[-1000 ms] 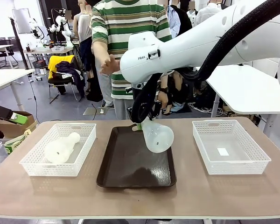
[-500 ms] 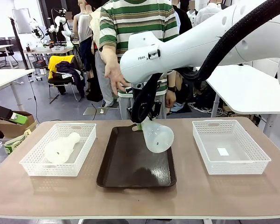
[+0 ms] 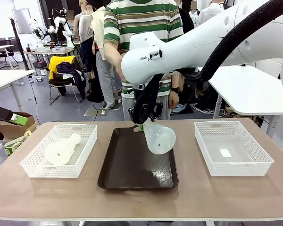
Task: Prepare the laboratory tools.
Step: Place the picked Big flask upright in the Handle tray as instructed by the person.
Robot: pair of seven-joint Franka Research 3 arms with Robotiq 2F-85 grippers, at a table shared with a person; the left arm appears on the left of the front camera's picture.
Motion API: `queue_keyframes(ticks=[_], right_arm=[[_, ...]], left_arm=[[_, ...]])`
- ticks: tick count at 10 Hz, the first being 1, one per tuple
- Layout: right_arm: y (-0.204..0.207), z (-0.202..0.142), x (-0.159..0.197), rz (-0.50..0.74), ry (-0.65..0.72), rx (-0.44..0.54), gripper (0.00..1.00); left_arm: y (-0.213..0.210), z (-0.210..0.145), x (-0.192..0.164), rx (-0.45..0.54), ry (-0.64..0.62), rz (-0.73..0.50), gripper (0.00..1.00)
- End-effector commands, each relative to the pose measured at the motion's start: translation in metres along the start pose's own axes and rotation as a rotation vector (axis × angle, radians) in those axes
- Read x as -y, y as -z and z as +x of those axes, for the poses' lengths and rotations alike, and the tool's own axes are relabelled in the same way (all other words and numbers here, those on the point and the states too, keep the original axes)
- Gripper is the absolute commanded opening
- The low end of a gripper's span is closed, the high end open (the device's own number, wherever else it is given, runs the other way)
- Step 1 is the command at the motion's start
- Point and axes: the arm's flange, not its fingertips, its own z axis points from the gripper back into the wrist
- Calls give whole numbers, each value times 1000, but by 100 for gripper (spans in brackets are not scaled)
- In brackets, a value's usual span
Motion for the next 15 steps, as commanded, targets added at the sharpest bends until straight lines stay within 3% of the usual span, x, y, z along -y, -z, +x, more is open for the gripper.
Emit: queue_keyframes(ticks=[1,15], right_arm=[[0,-1,1,2,1,4,0],[0,-1,1,2,1,4,0]], left_arm=[[-1,-1,-3,14,13,-21,100],[-1,-1,-3,14,13,-21,100]])
